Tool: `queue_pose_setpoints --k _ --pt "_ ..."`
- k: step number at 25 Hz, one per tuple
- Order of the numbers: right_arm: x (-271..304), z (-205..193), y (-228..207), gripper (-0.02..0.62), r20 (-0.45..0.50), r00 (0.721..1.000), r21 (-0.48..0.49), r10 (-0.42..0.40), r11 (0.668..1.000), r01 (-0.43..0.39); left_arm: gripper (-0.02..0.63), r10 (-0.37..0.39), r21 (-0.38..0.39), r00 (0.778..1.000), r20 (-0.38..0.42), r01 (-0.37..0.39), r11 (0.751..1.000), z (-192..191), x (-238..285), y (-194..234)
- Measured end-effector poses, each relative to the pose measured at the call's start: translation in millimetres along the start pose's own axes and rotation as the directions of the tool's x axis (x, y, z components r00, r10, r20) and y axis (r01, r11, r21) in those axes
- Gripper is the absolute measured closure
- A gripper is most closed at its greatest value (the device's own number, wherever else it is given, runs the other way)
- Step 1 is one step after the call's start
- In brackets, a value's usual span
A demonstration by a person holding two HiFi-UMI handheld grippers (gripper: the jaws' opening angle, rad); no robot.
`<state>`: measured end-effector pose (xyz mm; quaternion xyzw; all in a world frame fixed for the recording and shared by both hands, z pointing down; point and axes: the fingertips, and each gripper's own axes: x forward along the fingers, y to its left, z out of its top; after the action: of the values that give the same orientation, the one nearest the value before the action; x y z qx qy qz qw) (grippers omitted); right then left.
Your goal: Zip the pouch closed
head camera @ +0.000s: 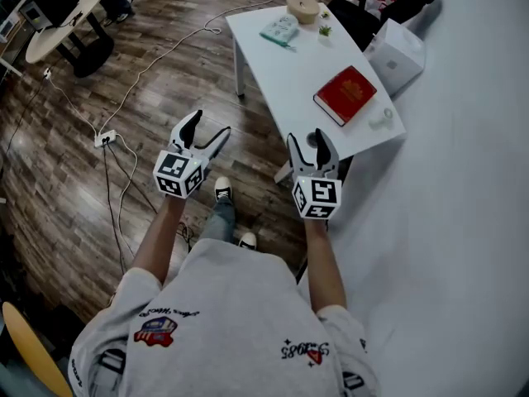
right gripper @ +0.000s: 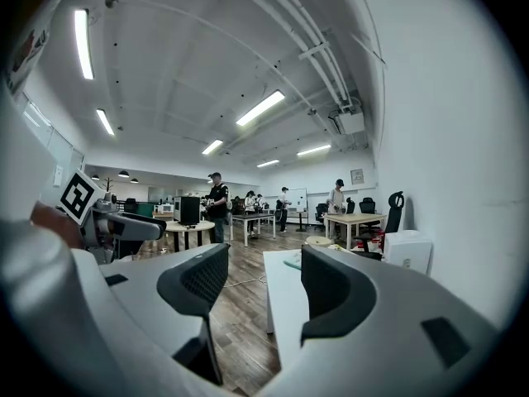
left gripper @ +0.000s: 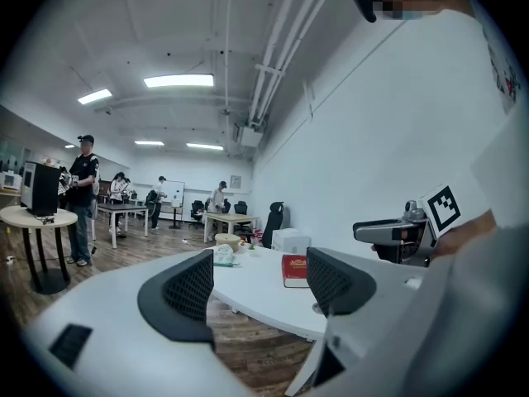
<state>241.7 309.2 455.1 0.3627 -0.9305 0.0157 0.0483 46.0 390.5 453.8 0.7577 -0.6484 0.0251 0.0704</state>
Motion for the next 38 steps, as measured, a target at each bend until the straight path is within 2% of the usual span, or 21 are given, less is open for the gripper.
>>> queue_pose_setpoints --k 4,9,18,23,27,33,38 --pt "45.5 7.8 -15.0 0.333 0.004 1.0 0.003 -0.019 1.0 0.019 0.272 -0.048 -0.009 0.999 0.012 0.048 0.999 9.7 47.5 29.0" --pt "121.0 18.3 -21.5 0.333 -0.007 0.999 0.004 -0.033 0.999 0.033 0.272 -0.113 0.039 0.993 -0.028 0.114 0.993 16.1 109.7 72.8" --pt "253.2 40.6 -36.1 0.333 -0.019 0.998 0.008 -0.066 0.998 0.066 0.272 -0.198 0.021 0.978 -0.07 0.2 0.98 34.2 196.0 173.3" --pt "311.8 43.8 -44.4 0.333 -0.024 0.996 0.009 -0.086 0.996 0.086 0.272 -0.21 0.014 0.974 -0.079 0.212 0.977 40.2 233.7 224.8" --pt "349.6 33.1 -62.8 0.334 -0.046 0.995 0.011 -0.089 0.996 0.089 0.272 -0.22 0.004 0.971 -0.092 0.221 0.975 36.0 267.6 245.9" --pt "418.8 23.1 -114.9 0.337 -0.066 0.993 0.017 -0.097 0.995 0.099 0.272 -0.225 -0.007 0.969 -0.105 0.226 0.974 38.0 343.5 277.1" --pt "479.6 12.0 -164.7 0.339 -0.083 0.994 0.016 -0.07 0.997 0.071 0.272 -0.205 0.006 0.971 -0.123 0.207 0.978 48.6 410.2 298.9"
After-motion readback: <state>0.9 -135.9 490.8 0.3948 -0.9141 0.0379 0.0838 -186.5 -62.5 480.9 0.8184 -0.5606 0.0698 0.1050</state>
